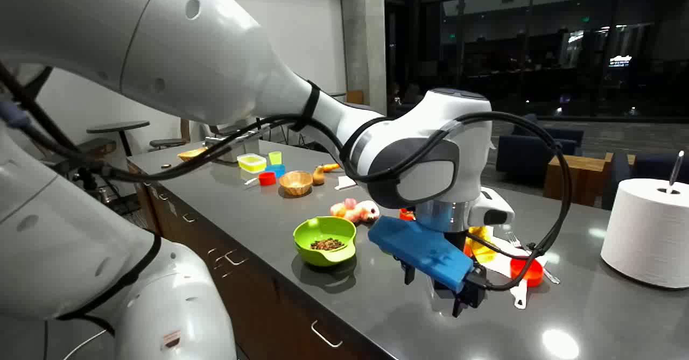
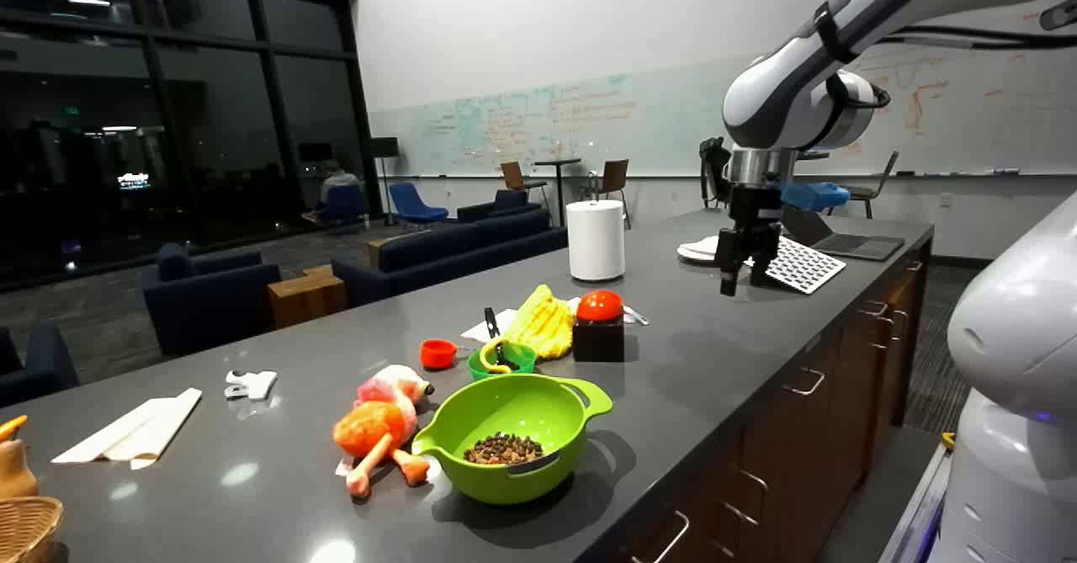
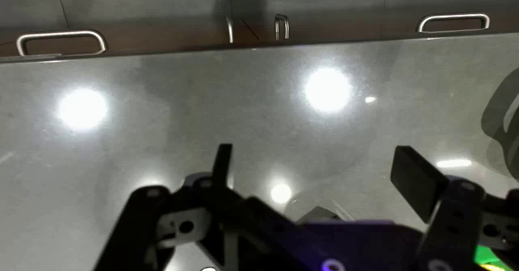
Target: Move the fork
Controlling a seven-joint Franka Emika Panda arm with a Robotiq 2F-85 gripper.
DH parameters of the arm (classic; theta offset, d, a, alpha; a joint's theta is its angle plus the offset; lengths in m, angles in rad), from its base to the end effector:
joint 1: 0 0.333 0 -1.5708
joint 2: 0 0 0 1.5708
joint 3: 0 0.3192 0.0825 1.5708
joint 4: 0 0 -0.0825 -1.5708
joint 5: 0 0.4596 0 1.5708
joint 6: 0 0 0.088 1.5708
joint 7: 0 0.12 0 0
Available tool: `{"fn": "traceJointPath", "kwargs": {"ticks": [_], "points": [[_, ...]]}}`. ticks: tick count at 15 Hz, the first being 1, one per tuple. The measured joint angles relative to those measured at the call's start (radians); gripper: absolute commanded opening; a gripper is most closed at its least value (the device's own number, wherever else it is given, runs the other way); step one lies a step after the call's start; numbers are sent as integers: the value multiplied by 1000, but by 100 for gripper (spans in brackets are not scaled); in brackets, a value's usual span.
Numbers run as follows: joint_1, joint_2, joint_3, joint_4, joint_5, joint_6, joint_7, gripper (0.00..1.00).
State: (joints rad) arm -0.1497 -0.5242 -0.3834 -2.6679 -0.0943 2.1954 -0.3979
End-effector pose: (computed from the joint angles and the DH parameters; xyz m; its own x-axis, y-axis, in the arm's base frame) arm 0.3840 -0.2093 0.3407 0.9969 -0.0384 0.0681 -0.0321 -0.9953 -0.0910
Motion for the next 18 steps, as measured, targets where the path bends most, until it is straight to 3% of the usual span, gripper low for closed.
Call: {"fn": "traceJointPath", "kwargs": {"ticks": [6,12,18], "points": [[0,5,20,0,2,1,1,100],[61,100,194,34,0,73,85,100],[142,295,315,180,1,229,165,100]]}}
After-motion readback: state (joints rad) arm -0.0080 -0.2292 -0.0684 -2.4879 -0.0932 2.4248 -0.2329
